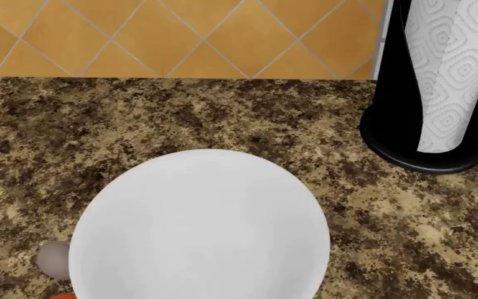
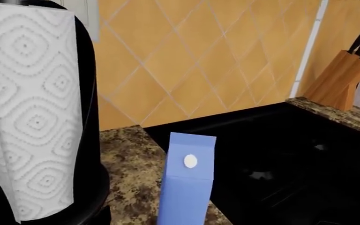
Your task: Place the eggs and milk next to the bowl.
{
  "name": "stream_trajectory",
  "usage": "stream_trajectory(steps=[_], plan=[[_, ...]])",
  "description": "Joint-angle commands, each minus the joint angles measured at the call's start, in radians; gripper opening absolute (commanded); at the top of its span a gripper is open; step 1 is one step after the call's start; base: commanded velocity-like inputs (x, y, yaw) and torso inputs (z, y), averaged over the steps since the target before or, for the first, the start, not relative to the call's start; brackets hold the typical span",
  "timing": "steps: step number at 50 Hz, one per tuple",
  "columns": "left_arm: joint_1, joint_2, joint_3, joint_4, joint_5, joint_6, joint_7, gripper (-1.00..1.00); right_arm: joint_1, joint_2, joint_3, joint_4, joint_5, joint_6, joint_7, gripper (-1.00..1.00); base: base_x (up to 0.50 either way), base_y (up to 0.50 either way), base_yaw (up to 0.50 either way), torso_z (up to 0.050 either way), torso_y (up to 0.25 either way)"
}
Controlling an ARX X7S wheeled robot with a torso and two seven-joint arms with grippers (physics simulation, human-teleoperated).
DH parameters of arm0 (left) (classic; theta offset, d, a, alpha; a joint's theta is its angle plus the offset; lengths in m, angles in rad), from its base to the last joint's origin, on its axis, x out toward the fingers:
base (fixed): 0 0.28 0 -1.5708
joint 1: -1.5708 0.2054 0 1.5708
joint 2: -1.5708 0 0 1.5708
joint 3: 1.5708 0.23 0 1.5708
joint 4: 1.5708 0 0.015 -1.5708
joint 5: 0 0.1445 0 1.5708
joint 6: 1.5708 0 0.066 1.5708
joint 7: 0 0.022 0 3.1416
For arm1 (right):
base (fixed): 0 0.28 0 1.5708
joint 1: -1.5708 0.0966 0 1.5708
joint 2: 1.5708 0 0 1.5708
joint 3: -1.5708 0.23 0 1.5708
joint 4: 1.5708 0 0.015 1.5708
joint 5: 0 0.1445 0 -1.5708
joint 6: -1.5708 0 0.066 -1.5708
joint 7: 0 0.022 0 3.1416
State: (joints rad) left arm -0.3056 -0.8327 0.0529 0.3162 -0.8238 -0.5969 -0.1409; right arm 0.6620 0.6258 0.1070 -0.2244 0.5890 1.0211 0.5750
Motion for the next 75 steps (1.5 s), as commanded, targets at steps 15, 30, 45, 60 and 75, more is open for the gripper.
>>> stream_trajectory(steps=[15,30,45,60,75], plan=[[0.011,-0.013,-0.005,0.023,-0.006,-0.011,-0.015,1.0,0.049,0.001,-0.038,0.192,-0.055,-0.09,-0.044,1.0,0.0,0.0,0.0,0.0,0.0],[0.009,-0.016,-0.001,0.026,0.0,-0.018,-0.025,1.0,0.117,-0.021,-0.093,0.353,-0.104,-0.177,-0.087,1.0,0.0,0.0,0.0,0.0,0.0],[0.007,-0.018,0.003,0.028,0.003,-0.023,-0.03,1.0,0.188,-0.034,-0.139,0.474,-0.14,-0.225,-0.12,1.0,0.0,0.0,0.0,0.0,0.0],[0.005,-0.02,0.005,0.029,0.002,-0.03,-0.036,1.0,0.218,-0.03,-0.147,0.556,-0.161,-0.255,-0.129,1.0,0.0,0.0,0.0,0.0,0.0],[0.003,-0.022,0.008,0.031,0.006,-0.036,-0.047,1.0,0.297,-0.05,-0.189,0.729,-0.206,-0.339,-0.173,1.0,0.0,0.0,0.0,0.0,0.0]])
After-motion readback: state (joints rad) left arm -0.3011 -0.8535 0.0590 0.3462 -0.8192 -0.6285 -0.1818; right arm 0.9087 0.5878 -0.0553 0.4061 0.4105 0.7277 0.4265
